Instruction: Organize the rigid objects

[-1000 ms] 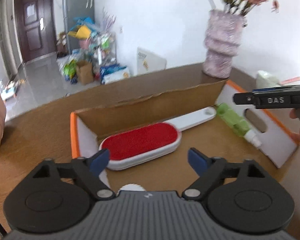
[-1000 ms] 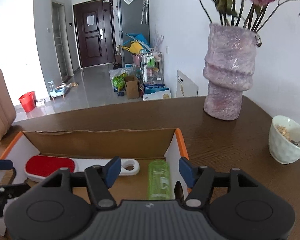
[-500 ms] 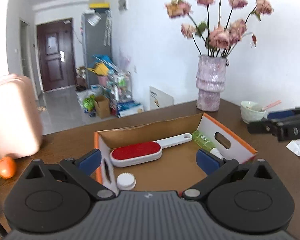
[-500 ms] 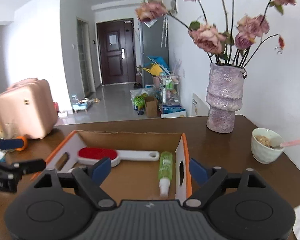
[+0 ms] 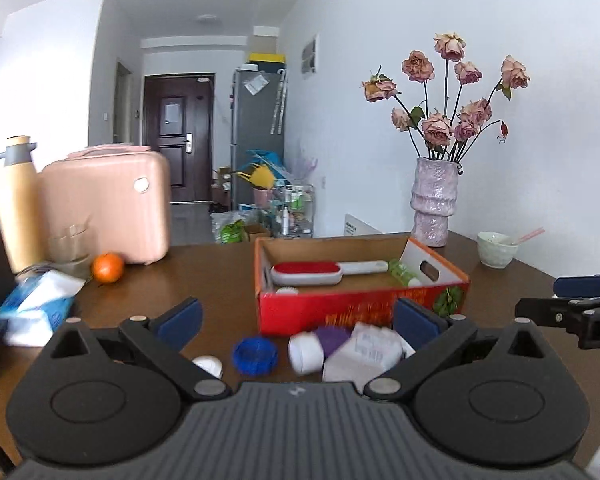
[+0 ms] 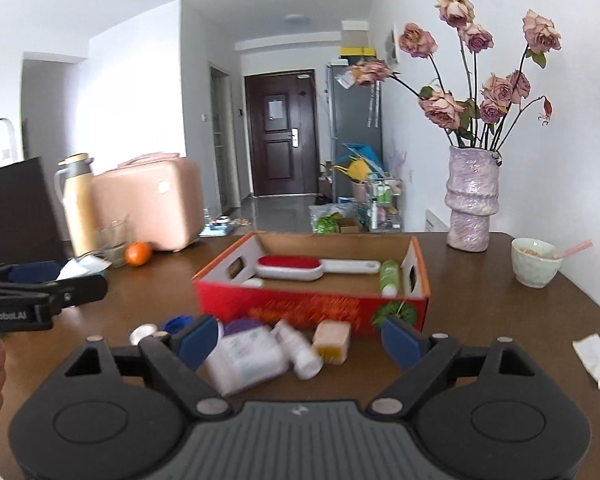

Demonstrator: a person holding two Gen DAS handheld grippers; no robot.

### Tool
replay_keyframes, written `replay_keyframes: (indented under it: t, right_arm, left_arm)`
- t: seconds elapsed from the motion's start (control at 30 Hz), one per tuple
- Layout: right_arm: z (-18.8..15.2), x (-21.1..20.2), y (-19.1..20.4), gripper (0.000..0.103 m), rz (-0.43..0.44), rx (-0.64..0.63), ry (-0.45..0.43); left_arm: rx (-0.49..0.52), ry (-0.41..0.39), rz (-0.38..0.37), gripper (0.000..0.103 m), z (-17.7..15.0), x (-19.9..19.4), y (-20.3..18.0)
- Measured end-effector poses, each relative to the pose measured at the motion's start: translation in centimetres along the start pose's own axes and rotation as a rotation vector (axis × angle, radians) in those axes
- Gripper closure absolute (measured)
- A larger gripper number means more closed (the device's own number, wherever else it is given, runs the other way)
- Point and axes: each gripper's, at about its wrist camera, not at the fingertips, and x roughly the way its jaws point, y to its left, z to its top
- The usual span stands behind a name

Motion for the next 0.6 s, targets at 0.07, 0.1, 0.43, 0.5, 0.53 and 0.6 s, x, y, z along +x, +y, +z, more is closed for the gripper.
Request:
replay_keyframes:
  t: [0.07,0.1,0.43,0.5,0.53,0.6]
  right_arm:
    - [-1.5,-1.6,0.9,0.014,0.002,-0.013,-0.006]
    - [-2.1,-2.1,1.2,0.014,-0.001,-0.027,-0.012]
    - [-9.1,-7.0,3.7,0.013,0.013,-0.032,0.005]
    - [-9.7,-7.0,4.0,0.013,0.003,-0.043,0.021]
    - [-9.8,-6.9,4.1,0.013,0.000,-0.047,0.030]
    - [-9.8,-6.6,4.1,0.013,0.004,-0.053,0.022]
  left_arm:
    - [-0.012,0.006,0.006,0.000,-1.2,-2.1,0.4]
    - [-0.014,0.007,0.015,0.000,-1.9,-3.0,0.4]
    - [-0.033,0.040,0.106,0.000,-7.2,-9.3,1.9]
    - [-0.040,0.044,0.118,0.000,-7.7,-9.8,2.3]
    - [-0.048,0.047,0.119,0.000,-7.8,-9.8,2.5]
    - [-0.055,0.053,0.123,0.000,-7.9,-9.4,2.9]
